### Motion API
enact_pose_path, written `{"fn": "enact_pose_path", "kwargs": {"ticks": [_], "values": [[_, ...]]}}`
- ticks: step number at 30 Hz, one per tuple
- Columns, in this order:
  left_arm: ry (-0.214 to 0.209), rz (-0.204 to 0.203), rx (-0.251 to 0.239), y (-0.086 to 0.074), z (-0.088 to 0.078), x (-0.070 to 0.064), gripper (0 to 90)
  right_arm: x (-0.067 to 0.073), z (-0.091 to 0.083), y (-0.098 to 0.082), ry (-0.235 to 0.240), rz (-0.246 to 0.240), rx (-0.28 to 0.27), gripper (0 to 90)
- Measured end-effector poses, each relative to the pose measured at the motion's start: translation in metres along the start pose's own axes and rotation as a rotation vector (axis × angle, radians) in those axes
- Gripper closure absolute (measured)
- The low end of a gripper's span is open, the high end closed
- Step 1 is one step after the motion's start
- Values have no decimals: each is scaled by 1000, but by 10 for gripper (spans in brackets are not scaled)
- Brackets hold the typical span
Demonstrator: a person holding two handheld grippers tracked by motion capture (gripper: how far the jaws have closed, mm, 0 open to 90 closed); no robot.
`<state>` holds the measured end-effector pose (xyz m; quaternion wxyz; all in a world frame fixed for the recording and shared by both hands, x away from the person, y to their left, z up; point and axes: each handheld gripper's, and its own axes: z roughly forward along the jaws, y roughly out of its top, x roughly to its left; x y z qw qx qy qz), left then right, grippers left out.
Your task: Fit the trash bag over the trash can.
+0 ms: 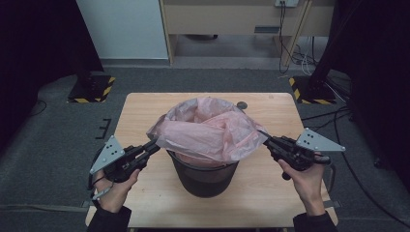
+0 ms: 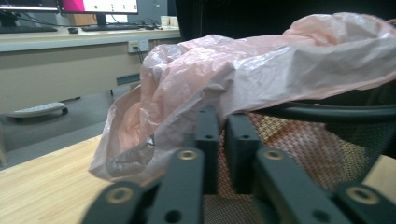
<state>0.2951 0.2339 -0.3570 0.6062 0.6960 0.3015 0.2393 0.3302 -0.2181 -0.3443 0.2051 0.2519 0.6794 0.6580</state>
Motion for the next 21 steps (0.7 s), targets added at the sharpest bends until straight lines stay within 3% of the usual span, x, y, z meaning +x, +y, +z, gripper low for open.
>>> {"fn": "enact_pose_path", "kwargs": {"ticks": [6, 16, 21], "values": [[-52, -16, 4, -12, -10, -11, 900, 4, -10, -9, 24, 33, -3, 900], [-113, -23, 38, -34, -3, -21, 900, 8, -16, -37, 49, 91, 41, 900], [-105, -11, 122, -49, 7, -24, 900, 9, -10, -49, 59, 100, 79, 900]]}}
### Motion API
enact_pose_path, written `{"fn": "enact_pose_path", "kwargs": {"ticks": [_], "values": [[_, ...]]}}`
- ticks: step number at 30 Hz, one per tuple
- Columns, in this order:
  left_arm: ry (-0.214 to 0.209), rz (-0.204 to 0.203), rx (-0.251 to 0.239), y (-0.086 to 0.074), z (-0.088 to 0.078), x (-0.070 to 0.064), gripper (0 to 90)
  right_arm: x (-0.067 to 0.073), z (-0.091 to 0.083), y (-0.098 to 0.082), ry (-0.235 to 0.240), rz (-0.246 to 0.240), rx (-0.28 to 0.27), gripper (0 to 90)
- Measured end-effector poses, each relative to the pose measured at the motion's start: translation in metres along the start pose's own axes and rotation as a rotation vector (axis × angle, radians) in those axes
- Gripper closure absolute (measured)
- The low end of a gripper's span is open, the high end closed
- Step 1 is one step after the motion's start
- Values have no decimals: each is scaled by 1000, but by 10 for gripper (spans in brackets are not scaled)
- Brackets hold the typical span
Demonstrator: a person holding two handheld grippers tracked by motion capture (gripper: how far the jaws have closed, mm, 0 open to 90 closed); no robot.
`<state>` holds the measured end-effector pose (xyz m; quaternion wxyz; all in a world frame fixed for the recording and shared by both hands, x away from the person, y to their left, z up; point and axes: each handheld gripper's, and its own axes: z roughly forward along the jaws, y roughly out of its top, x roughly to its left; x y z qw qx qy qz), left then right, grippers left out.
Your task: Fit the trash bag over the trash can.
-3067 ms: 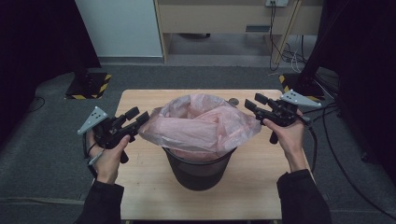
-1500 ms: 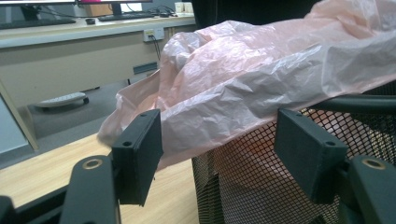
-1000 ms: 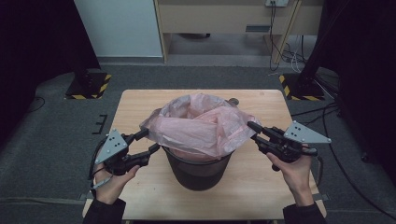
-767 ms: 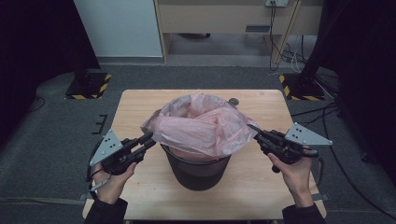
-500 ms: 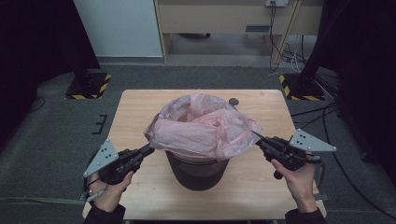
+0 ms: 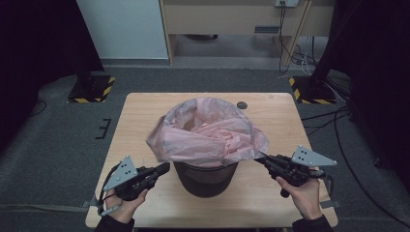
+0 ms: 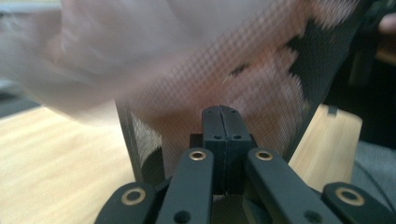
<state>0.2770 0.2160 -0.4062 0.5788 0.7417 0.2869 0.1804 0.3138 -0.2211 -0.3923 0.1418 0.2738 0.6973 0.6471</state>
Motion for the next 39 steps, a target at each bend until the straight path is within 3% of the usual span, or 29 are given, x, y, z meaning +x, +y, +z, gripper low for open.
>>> {"fn": "enact_pose_path", "kwargs": {"ticks": [2, 5, 8, 14, 17, 23, 28, 33, 39], "values": [[7, -24, 30, -6, 4, 1, 900, -1, 1, -3, -2, 2, 4, 900], [17, -38, 15, -8, 2, 3, 900, -1, 1, -4, -4, -9, 6, 900], [49, -73, -36, -3, -7, 6, 866, -1, -1, -2, -6, -26, -20, 843], [129, -164, -147, 8, -33, 20, 717, -2, -6, 2, -21, -27, -53, 593], [161, -189, -224, 16, -47, 26, 643, -1, -11, 6, -33, -37, -53, 479], [189, -207, -311, 38, -63, 25, 559, 6, -21, 17, -9, -32, -81, 392], [146, -199, -315, 56, -48, 21, 501, 11, -22, 25, -18, -61, -89, 369], [79, -150, -282, 63, -31, 12, 449, 9, -17, 25, -46, -93, -78, 379], [28, -101, -244, 62, -33, 8, 360, 8, -11, 22, -49, -103, -55, 384]]}}
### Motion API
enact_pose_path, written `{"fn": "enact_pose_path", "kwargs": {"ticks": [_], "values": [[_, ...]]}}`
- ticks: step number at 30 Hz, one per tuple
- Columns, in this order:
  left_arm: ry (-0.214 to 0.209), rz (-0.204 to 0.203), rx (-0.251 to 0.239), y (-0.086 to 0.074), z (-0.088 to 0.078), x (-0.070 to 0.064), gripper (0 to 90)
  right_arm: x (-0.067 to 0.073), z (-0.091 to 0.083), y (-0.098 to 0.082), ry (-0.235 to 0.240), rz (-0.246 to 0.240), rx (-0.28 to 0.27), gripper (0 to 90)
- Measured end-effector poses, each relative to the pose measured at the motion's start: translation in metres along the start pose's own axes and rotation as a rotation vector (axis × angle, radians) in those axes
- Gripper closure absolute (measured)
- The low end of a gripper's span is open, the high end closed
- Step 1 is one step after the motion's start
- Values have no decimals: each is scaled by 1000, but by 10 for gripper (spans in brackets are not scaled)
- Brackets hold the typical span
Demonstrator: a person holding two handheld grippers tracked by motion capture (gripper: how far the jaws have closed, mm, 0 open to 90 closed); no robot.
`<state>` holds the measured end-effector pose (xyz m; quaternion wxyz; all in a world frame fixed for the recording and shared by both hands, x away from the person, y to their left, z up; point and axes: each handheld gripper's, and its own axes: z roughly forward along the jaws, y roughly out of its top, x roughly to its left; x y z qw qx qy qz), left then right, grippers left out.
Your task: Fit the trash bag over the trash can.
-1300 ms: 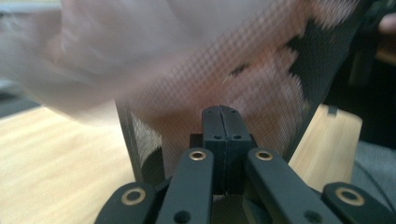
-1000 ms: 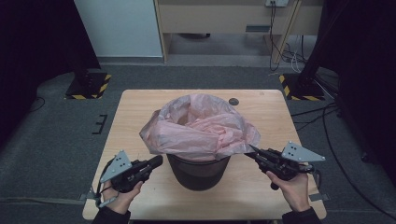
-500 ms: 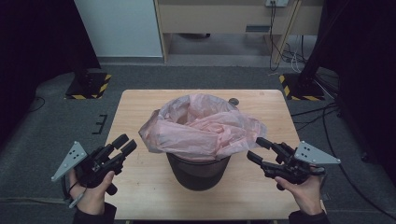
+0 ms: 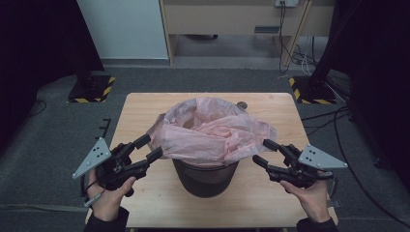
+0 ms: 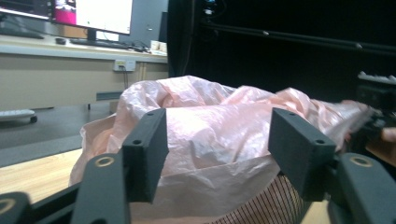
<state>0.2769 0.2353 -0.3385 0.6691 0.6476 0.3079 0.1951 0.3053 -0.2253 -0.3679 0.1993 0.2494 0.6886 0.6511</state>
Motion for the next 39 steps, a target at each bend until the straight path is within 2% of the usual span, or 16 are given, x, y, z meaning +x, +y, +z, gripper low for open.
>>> {"fn": "enact_pose_path", "kwargs": {"ticks": [6, 9, 12, 17, 20, 23, 26, 28, 30, 32, 35, 39], "values": [[-42, 49, 49, -3, -6, 0, 307, 1, 1, -1, 4, 1, 3, 384], [-57, 68, 56, -4, -8, -1, 287, 0, 1, 0, 4, -2, 1, 383], [-58, 106, 79, -4, -4, -3, 277, -1, 1, 0, 1, -3, -4, 386], [-49, 140, 122, -7, 6, -7, 288, -1, 4, 0, -8, -7, -4, 394], [-54, 140, 127, -9, 10, -8, 339, -1, 6, 0, -12, -8, -11, 411], [-63, 135, 127, -10, 11, -9, 432, -1, 8, 0, -22, -14, -26, 474], [-71, 128, 129, -13, 13, -12, 548, 0, 8, -1, -21, -10, -49, 578], [-54, 123, 123, -14, 13, -14, 612, 1, 8, -1, -16, 3, -60, 681], [-57, 113, 113, -15, 12, -14, 703, 2, 8, -1, -6, 12, -70, 786], [-46, 121, 115, -16, 11, -16, 772, 3, 7, -1, 4, 13, -82, 879], [-60, 118, 121, -16, 9, -18, 853, 4, 6, -1, 24, 27, -95, 900], [-83, 108, 119, -17, 3, -20, 883, 7, 3, -1, 56, 47, -102, 900]]}}
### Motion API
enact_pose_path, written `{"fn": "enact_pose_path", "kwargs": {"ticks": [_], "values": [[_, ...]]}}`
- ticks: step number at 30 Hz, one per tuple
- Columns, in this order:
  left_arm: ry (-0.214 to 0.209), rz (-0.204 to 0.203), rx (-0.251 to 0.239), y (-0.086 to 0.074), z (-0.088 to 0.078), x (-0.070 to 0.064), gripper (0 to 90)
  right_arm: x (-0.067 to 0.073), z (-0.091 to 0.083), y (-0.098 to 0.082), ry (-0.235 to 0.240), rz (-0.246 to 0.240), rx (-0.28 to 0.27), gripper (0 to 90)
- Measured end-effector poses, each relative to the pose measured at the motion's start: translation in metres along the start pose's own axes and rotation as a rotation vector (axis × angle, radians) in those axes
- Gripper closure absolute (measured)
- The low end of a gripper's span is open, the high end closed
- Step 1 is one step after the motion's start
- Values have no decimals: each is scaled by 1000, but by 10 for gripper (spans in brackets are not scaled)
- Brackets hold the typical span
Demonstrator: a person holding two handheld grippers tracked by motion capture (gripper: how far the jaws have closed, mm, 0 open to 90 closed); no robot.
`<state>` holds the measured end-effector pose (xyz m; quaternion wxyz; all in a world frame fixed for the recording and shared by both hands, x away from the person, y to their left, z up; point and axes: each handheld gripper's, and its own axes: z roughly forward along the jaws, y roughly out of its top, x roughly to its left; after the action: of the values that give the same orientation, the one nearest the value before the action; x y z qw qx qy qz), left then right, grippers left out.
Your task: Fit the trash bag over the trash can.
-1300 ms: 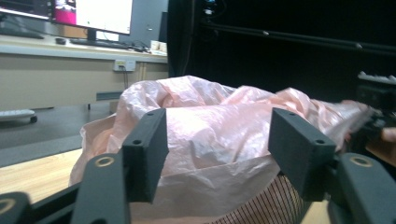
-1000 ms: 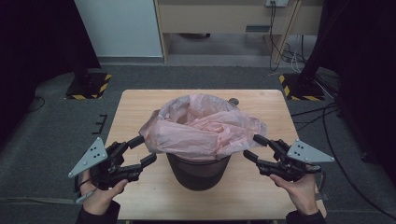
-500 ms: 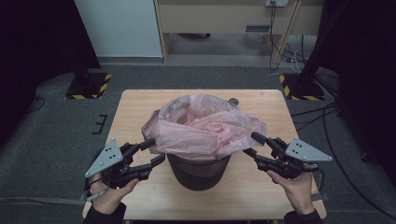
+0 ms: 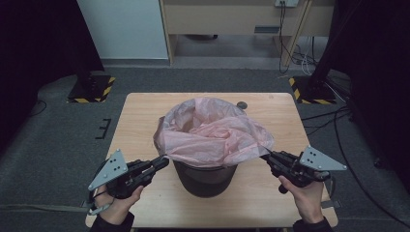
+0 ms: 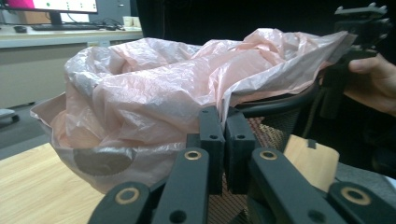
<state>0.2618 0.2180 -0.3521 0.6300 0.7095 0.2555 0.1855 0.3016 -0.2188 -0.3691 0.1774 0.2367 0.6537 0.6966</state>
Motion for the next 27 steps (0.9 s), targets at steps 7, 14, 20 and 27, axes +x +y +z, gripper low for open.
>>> {"fn": "enact_pose_path", "kwargs": {"ticks": [7, 14, 20, 27], "values": [[-31, 27, 54, -14, 0, -2, 895, -2, -3, -12, 23, 46, 28, 900], [-58, 38, 119, -26, 10, -3, 897, -2, 5, -26, 56, 67, 101, 900], [-66, 42, 188, -35, 20, -4, 897, -4, 7, -35, 48, 66, 178, 900], [-48, 14, 217, -47, 29, -2, 896, -5, 12, -42, -20, 17, 239, 900]]}}
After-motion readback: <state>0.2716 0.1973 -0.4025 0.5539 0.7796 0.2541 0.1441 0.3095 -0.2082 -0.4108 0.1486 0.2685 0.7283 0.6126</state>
